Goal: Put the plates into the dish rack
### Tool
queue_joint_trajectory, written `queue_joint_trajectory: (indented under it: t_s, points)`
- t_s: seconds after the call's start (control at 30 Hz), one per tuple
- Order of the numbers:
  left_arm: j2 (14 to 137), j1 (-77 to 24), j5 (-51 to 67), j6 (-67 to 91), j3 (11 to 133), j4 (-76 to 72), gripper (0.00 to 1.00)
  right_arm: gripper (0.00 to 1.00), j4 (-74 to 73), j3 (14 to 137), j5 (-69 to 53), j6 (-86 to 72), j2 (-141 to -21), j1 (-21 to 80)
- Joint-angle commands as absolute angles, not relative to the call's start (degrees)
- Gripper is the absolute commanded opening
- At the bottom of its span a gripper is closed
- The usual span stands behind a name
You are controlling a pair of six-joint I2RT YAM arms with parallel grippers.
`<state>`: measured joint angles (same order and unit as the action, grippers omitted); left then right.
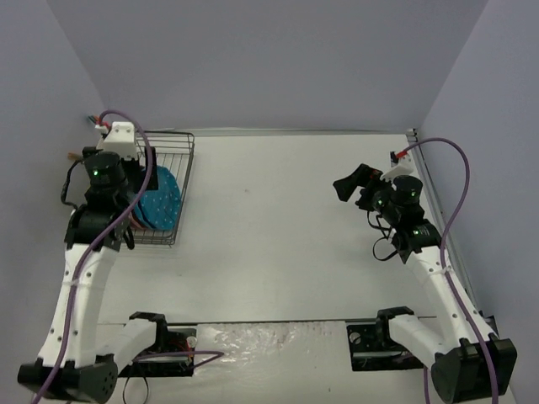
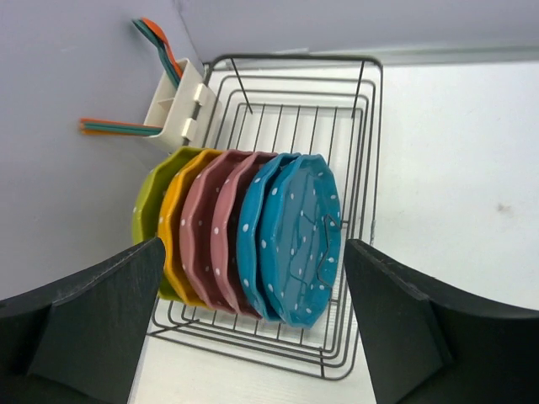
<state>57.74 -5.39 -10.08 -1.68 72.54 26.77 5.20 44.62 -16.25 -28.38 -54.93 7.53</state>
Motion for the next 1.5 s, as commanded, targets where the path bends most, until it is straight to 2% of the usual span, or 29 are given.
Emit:
queue_joint_trajectory:
  t_s: [0.0, 0.37, 0.6, 0.77, 1.47]
  points:
    - [48.4, -5.3, -9.0, 3.4, 72.6, 29.6, 0.86, 1.00, 6.0, 50.4, -13.6, -27.3, -52.4, 7.4]
    - [30.6, -5.9, -8.5, 8.3, 68.7, 43.6, 0.88, 1.00, -1.5, 57.6, -8.0, -21.9, -45.1, 8.7]
    - [25.7, -6.6, -9.4, 9.7, 67.3, 48.3, 0.88, 1.00, -7.1, 60.4, -0.1, -13.7, -38.4, 9.6]
    - [23.7, -7.7, -8.5, 11.6, 62.3, 45.2, 0.88, 1.00, -7.4, 57.9, 6.1, -10.5, -34.3, 11.1]
    - [17.6, -9.4, -9.2, 15.8, 48.3, 36.7, 0.88, 1.00, -5.4, 52.4, 9.7, -9.9, -28.2, 12.7]
